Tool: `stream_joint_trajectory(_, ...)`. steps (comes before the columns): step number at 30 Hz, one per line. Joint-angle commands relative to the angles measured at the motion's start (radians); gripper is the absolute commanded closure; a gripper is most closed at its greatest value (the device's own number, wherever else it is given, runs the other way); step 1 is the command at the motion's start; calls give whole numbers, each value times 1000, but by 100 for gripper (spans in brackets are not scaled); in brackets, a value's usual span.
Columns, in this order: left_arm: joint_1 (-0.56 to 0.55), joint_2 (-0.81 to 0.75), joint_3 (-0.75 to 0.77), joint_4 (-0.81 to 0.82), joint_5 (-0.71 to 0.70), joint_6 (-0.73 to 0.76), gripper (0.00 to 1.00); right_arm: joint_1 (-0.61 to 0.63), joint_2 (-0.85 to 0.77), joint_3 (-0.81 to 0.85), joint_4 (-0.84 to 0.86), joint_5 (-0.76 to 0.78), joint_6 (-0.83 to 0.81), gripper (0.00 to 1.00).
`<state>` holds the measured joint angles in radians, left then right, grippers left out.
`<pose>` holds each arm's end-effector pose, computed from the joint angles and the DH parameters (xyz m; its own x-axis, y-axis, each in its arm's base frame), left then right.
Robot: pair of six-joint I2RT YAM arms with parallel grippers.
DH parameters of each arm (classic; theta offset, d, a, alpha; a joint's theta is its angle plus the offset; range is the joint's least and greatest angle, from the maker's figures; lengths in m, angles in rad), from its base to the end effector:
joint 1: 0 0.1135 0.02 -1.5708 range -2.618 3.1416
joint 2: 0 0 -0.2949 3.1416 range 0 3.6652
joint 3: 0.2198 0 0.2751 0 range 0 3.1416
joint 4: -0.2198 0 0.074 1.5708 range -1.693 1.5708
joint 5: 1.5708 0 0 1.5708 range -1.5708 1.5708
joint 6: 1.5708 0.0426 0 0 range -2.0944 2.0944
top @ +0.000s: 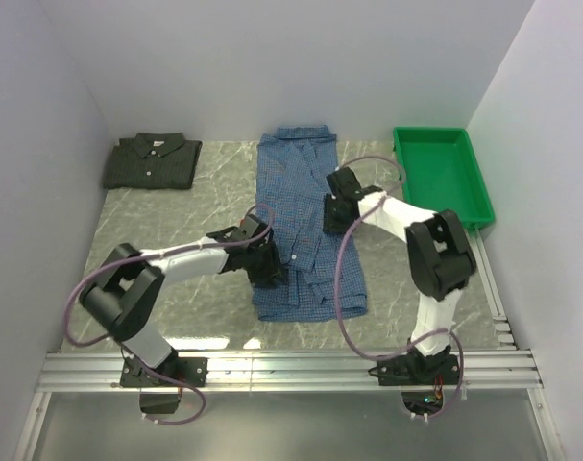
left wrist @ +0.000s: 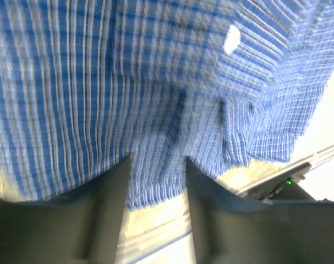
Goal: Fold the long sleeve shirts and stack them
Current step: Fold the shirt
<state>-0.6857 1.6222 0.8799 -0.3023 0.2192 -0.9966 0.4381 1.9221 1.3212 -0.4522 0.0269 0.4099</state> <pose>0.2508 -0.2171 0.1708 -0.9534 -0.2788 -0.1149 -0.1803 0.8325 -0.5238 0.3940 0.1833 0.1868 -0.8859 0.0249 -0.4632 -0.0643 0.9823 0.1758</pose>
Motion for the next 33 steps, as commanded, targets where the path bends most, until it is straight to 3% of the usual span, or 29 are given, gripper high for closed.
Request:
stream_joint_trajectory(1,-11,-175,-4,-93,-72,-26,46,4,-209,-117,-36,10,-2,53)
stream_joint_trajectory(7,-15,-419,-91,-228,-216,-63,15,-12,-475,-356,-75,-12,59,40)
stream_joint_trajectory(9,-14,-446,-129,-233,-208,-68,14,-15,-562,-439,-89,-24,95,36)
stream_joint_trajectory(18,-14,-360,-203,-155,-150,-53,27,-53,-765,-686,-45,-94,196,33)
stream_joint_trajectory(27,-14,-205,-168,-84,-101,-22,34,-62,-718,-789,60,-154,236,38)
stream_joint_trajectory(30,-15,-154,-160,-74,-84,-16,43,-62,-715,-786,52,-156,228,44)
stream_joint_trajectory(33,-15,-142,-163,-64,-69,-13,60,-62,-704,-786,49,-182,219,52)
